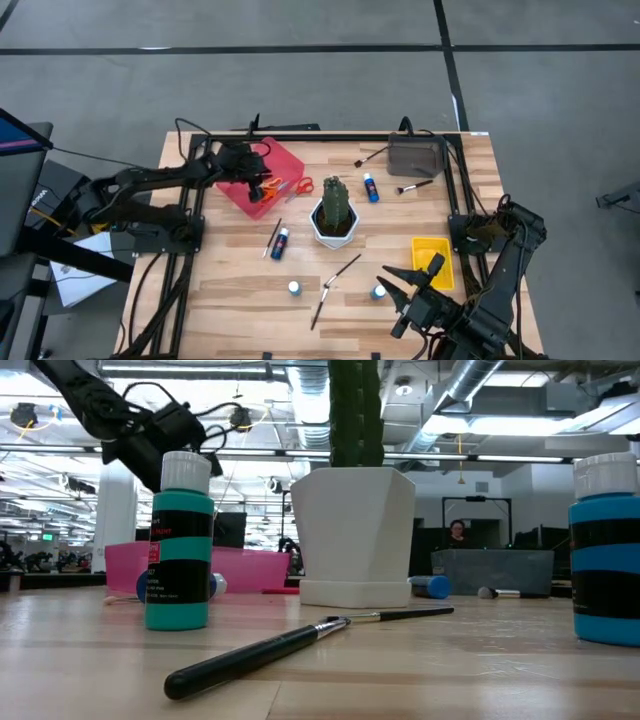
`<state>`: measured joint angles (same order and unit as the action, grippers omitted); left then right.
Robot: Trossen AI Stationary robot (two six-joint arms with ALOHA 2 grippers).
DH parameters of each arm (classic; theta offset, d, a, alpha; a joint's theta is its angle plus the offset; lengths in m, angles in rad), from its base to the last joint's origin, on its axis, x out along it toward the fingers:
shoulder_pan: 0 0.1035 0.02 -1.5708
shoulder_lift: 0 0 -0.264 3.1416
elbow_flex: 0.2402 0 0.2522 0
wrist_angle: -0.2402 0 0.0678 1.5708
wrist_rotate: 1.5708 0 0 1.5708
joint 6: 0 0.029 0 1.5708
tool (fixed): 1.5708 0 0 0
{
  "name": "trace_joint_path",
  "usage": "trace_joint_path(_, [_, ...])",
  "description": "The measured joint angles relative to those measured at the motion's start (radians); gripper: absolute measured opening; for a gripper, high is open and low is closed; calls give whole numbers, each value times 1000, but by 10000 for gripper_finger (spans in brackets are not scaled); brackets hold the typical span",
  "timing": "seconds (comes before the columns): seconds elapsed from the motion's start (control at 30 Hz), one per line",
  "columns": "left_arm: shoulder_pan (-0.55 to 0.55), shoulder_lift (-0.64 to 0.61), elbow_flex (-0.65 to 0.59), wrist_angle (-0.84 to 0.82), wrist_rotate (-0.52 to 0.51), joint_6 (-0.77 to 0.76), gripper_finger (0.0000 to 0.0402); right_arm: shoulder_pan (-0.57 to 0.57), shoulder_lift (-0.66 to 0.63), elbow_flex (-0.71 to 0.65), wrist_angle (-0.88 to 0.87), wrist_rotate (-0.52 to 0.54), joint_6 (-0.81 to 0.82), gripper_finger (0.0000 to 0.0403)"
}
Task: Pick & Place Paint Supplies
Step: Put the red scissors into the pink bin
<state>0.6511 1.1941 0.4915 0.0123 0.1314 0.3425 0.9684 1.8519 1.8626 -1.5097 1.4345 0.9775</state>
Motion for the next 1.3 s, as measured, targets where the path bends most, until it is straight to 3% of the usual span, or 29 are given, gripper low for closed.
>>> trace_joint_path(0.43, [-175, -153, 0, 3, -3, 7, 61, 0, 0, 0, 0, -5, 0, 108])
trace_joint_path(0.6, [-262, -160, -1, 22, -78, 75, 61, 0, 0, 0, 0, -20, 0, 108])
trace_joint_path(0.93, [-518, -38, 8, 119, -479, 268, 61, 0, 0, 0, -2, -21, 0, 108])
trace_joint_path(1.17, [-553, 75, 123, 95, -497, 350, 61, 0, 0, 0, -5, -24, 0, 108])
trace_joint_path(1.3, [-519, 149, 230, -50, -485, 365, 61, 0, 0, 0, -6, -32, 0, 108])
